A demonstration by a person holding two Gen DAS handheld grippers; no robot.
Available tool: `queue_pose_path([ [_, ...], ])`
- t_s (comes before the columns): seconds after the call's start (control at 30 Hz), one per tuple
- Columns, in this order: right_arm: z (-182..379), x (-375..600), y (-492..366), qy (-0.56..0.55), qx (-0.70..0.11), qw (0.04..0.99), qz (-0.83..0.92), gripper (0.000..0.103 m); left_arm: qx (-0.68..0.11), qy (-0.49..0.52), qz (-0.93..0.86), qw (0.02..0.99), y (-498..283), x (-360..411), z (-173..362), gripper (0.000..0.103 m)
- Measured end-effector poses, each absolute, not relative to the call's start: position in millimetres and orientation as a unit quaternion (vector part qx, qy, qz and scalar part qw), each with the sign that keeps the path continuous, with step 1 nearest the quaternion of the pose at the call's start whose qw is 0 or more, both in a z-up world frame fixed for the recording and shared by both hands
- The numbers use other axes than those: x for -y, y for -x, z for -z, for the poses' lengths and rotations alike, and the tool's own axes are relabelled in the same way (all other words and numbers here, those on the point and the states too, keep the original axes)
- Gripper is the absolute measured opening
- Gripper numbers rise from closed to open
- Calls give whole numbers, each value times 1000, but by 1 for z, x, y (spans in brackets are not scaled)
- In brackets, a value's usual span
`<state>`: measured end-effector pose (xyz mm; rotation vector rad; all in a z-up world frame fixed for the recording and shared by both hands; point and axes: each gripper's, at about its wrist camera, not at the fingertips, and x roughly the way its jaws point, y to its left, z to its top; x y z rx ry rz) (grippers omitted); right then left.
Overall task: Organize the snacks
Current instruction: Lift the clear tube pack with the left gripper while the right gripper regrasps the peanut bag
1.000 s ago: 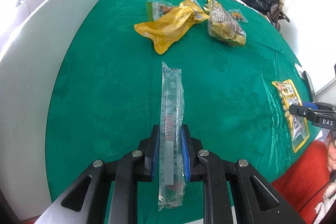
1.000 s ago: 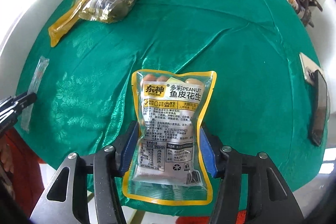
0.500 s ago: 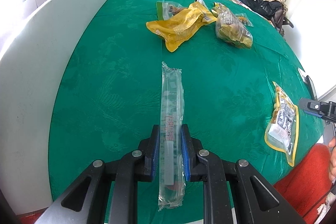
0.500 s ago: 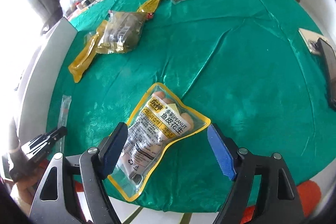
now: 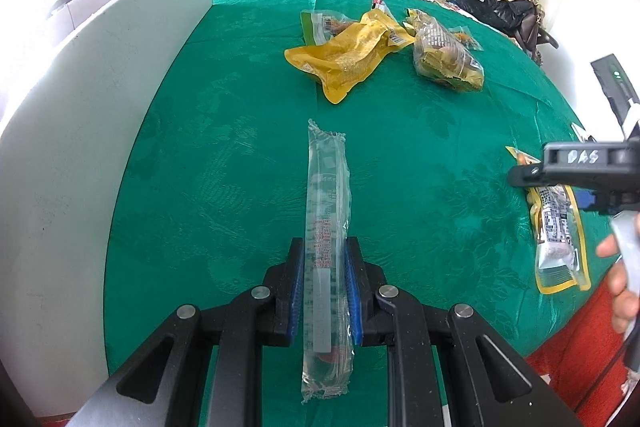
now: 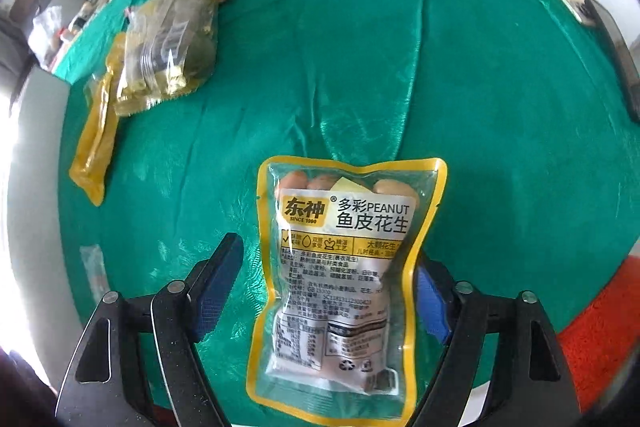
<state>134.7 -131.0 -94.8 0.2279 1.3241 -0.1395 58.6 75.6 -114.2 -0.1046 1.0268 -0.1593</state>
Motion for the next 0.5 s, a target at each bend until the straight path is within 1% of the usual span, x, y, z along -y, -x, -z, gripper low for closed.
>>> queue_pose_path([
  [0.07,99,112,-134,-33,-610,790,51,86,-490,52,78,867,-58,-78,114,18],
  [0.1,98,108,-132,-17,-603,796,40,86,-490,54,78,866,-58,-79,115,18],
  [0.3,95,126,-114,1,-607,794,1,85,-490,68,77,866,-61,-83,114,18],
  [0.33,93,128,-112,10,-606,796,-7,78,-490,71,76,866,-61,-84,114,18],
  [0.37,89,130,-109,12,-599,801,-17,59,-490,73,76,865,-61,-85,114,18],
  [0.43,84,139,-104,-1,-594,804,-22,57,-490,79,76,865,-60,-87,114,18],
  [0.5,79,149,-99,-41,-588,807,-40,57,-488,82,74,866,-58,-88,111,18],
])
